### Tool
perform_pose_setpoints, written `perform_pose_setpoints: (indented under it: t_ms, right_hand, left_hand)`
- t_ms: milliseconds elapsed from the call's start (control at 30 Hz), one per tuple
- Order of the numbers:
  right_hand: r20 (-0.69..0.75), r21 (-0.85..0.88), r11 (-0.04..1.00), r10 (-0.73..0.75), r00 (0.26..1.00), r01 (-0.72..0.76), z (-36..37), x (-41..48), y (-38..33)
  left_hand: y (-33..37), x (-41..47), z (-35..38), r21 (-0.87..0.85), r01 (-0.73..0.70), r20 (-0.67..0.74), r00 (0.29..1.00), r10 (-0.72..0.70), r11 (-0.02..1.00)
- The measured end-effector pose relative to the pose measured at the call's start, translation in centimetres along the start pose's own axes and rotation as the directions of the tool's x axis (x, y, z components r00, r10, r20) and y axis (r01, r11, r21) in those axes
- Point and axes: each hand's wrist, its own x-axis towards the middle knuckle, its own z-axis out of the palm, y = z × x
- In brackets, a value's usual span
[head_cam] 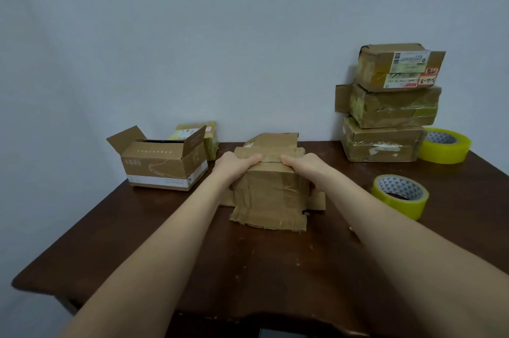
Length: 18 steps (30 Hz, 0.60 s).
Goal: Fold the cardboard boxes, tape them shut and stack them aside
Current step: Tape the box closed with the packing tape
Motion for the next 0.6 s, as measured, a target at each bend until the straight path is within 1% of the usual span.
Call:
perform_pose_setpoints:
  t_ms: [67,167,233,333,467,500,600]
  right_hand:
    - [0.002,-0.008,1.000,-0.007,1.000,0.007,-0.4,0.1,0.1]
    - [0.013,-0.034,0.999,-0.015,1.000,0.016,-0.7,0.1,0.1]
    - [0.010,-0.040,0.999,-0.019,1.000,0.020,-0.6,0.0,0.2]
    - [0.010,-0.004,1.000,-0.018,1.000,0.018,-0.6,-0.2,0.4]
    - [0.026,0.050,0.998,-0.028,0.999,0.027,-1.0,-0.8,0.7]
    - [0.029,0.075,0.997,-0.031,0.999,0.029,-1.1,-1.0,0.9]
    - [0.012,0.169,0.983,-0.076,0.997,0.073,-1.3,-1.5,1.7]
  left_hand:
    - [0.0,-0.2,0.0,-0.012,0.011,0.001,1.000,-0.011,1.000]
    - [-0.3,-0.4,-0.2,-0.013,-0.011,-0.044,0.999,0.010,1.000]
    - [-0.5,-0.5,-0.1,-0.070,0.006,-0.025,1.000,-0.007,0.998]
    - [-0.5,-1.3,0.1,-0.179,0.049,0.015,0.999,-0.047,0.983]
    - [-0.8,-1.6,0.2,-0.163,-0.001,-0.051,0.999,-0.008,0.987]
    - [-0.8,-2.0,0.3,-0.183,-0.008,-0.067,0.998,-0.004,0.983]
    - [-0.9,-3.2,0.0,-0.352,0.007,-0.083,0.996,-0.039,0.936]
